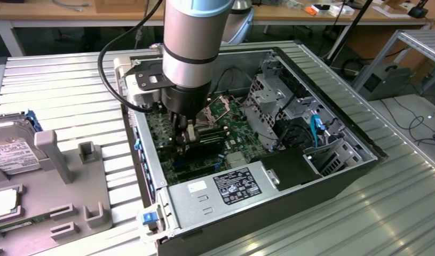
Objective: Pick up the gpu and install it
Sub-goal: 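Press down on the gpu until it lock into place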
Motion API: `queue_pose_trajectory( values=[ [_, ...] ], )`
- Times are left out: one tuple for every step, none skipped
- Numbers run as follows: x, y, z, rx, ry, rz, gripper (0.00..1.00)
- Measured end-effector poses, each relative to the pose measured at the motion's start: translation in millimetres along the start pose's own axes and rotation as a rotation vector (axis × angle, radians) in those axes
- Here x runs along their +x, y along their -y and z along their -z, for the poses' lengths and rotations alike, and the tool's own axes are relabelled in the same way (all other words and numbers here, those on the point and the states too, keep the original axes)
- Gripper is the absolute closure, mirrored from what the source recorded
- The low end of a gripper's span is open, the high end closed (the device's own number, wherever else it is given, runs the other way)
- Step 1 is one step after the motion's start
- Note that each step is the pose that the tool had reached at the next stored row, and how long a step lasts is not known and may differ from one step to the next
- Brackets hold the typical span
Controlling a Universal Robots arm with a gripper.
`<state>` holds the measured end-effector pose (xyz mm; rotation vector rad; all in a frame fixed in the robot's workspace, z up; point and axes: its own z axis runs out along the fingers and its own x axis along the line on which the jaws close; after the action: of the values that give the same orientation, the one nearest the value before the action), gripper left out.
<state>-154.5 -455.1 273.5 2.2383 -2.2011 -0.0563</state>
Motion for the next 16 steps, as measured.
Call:
queue_pose_trajectory(
  values=[
    [0.0, 0.0, 0.0, 0.0001, 0.0, 0.0, 0.9],
    [0.0, 0.0, 0.0, -0.0001, 0.0, 0.0, 0.9],
    [0.1, 0.0, -0.1, -0.0001, -0.0001, 0.0, 0.9],
    [0.1, 0.0, -0.9, -0.0003, -0.0005, 0.0, 0.9],
    [0.2, 0.0, -2.1, -0.0007, -0.0014, 0.0, 0.9],
    [0.3, 0.1, -4.4, -0.0023, -0.0033, 0.0, 0.9],
    [0.3, 0.2, -7.3, -0.0029, -0.0043, 0.0, 0.9],
    [0.1, 0.4, -8.4, -0.0041, -0.0061, 0.0, 0.9],
    [0.1, 0.4, -8.5, -0.0053, -0.0078, 0.0, 0.9],
    [0.0, 0.4, -8.3, -0.0055, -0.0083, 0.0, 0.9],
    [-0.7, 0.7, -5.8, -0.0073, -0.0104, 0.0, 0.9],
    [-0.4, 0.1, -3.3, -0.0014, -0.0034, 0.0, 0.9],
    [-0.8, -0.1, 5.9, -0.0008, -0.0042, 0.0, 0.9],
    [-1.5, -0.2, 11.3, -0.0009, -0.0043, 0.0, 0.9],
    [-1.9, -0.2, 19.4, -0.0006, -0.0044, 0.0, 0.9],
    [-2.0, -0.3, 23.3, -0.0007, -0.0046, 0.0, 0.9]
  ],
)
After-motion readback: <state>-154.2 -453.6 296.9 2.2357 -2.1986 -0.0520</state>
